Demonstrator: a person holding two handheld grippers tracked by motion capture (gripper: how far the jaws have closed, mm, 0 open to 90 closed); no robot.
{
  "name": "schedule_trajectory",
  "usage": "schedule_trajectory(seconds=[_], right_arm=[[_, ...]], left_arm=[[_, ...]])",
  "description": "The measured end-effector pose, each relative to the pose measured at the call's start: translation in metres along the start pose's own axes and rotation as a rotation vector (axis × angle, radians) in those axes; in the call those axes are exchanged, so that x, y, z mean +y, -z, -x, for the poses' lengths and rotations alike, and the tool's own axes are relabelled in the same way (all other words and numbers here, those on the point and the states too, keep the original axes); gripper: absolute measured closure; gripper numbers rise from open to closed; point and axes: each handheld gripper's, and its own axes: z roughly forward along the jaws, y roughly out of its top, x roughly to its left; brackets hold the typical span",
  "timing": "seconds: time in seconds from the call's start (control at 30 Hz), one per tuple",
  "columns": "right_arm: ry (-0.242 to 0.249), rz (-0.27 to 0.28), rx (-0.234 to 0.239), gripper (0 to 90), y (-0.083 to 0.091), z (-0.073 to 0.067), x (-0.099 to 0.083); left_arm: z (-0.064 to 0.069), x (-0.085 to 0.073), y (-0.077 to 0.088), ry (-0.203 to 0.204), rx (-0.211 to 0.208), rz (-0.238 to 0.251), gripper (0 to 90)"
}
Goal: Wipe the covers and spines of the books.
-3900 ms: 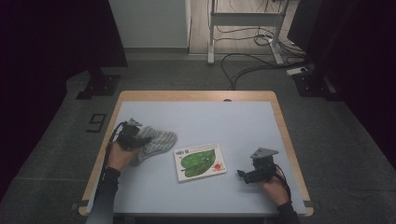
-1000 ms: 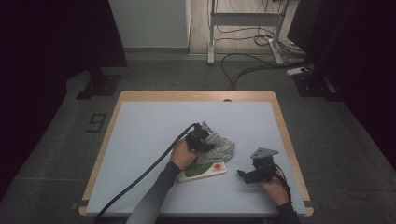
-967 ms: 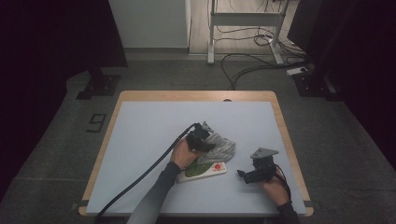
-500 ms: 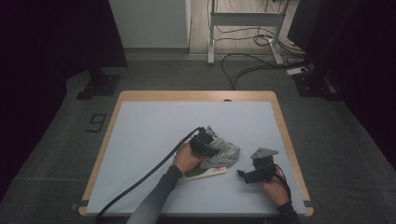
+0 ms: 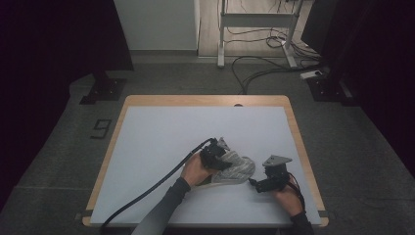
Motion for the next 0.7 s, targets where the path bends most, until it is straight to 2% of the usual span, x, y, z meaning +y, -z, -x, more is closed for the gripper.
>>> schedule_trajectory(seconds=[0.7], right_arm=[[0.001, 0.001, 0.000, 0.0, 0.000, 0.000, 0.000]], left_arm=[[-0.017, -0.053, 0.043, 0.070, 0.022, 0.008, 62.7]])
